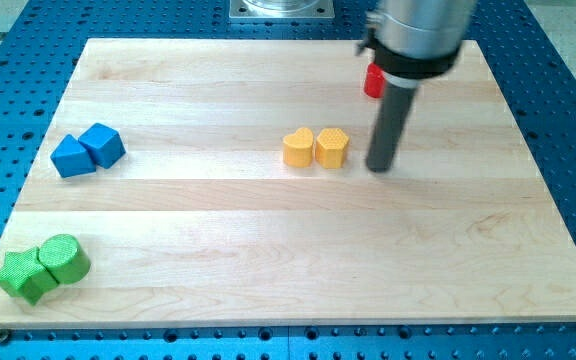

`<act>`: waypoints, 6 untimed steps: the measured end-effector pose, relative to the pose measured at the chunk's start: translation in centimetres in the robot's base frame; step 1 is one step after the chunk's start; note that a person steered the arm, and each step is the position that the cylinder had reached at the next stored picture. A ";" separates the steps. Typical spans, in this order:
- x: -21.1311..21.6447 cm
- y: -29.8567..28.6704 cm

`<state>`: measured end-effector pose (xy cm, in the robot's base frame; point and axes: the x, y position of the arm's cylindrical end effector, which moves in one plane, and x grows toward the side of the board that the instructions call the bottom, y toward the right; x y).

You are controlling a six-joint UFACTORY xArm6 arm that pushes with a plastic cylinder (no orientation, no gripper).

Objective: Place the heart diagonally to the hexagon

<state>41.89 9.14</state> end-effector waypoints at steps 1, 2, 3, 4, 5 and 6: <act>-1.5 -10.6; 0.5 -10.9; 5.9 -12.1; 1.4 -18.0; -5.6 -22.6; -11.4 -27.1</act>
